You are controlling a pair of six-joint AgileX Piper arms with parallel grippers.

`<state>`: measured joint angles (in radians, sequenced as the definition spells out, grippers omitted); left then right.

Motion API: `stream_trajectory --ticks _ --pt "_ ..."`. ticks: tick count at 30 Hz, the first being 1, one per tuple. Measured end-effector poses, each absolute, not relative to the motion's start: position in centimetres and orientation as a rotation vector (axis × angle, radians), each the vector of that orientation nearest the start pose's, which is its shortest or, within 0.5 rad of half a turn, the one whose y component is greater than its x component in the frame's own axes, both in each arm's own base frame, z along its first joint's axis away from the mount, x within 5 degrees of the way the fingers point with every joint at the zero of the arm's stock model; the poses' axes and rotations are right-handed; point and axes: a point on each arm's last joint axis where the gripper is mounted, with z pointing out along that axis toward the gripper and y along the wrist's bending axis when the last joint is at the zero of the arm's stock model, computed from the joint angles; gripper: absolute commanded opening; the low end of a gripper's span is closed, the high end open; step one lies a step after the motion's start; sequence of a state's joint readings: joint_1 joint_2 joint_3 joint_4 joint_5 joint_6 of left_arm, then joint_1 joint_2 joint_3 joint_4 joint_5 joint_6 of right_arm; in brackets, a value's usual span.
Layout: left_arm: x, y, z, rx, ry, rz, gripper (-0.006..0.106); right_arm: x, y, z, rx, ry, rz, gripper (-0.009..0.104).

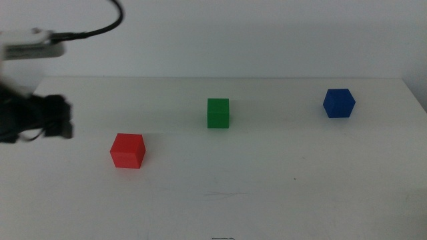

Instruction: Stack red cubes first, then green, then blue cubes in a specific spot.

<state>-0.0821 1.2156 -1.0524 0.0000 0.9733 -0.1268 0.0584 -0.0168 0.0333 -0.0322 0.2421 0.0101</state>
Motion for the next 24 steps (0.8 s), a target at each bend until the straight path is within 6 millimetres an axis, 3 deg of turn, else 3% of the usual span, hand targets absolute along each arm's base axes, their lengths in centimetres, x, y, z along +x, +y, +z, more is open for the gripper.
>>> stream_trajectory --ticks 6,10,18,24 --pt "28.8 -4.5 30.7 -0.045 2.705 -0.090 0.091 5.5 0.3 18.1 -0.064 1.741 0.021 0.092" --pt "31.2 -5.9 28.8 -0.009 2.754 -0.089 0.091 5.5 0.3 18.1 -0.064 1.741 0.021 0.092" --pt "33.9 -8.2 25.0 0.017 2.774 -0.151 0.091 5.5 0.3 18.1 -0.064 1.741 0.021 0.092" --pt "34.6 -8.5 23.3 0.020 2.798 -0.149 0.091 5.5 0.3 18.1 -0.064 1.741 0.021 0.092"
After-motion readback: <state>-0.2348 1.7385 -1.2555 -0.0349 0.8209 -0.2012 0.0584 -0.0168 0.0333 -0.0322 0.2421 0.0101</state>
